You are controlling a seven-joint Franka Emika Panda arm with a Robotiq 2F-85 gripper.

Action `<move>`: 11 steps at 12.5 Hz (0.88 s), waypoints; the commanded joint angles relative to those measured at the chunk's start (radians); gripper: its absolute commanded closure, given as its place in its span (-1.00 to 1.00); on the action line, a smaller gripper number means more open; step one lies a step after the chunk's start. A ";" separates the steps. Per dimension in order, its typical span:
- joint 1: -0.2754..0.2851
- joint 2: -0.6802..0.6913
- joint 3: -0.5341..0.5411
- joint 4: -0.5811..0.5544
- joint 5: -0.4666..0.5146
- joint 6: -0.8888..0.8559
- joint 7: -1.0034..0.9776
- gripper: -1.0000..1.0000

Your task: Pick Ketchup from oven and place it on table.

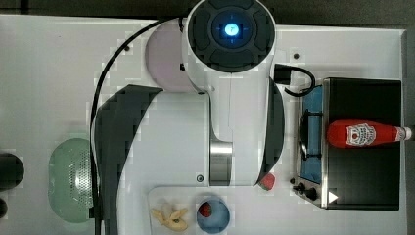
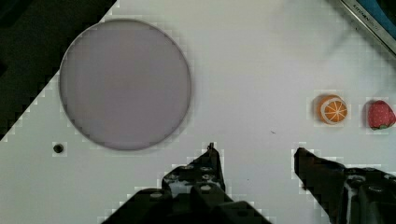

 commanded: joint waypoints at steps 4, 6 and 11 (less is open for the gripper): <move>-0.040 -0.399 -0.040 -0.199 0.003 -0.243 0.001 -1.00; -0.042 -0.392 -0.064 -0.199 0.002 -0.202 0.001 -1.00; -0.065 -0.310 -0.215 -0.197 0.000 -0.107 0.001 -1.00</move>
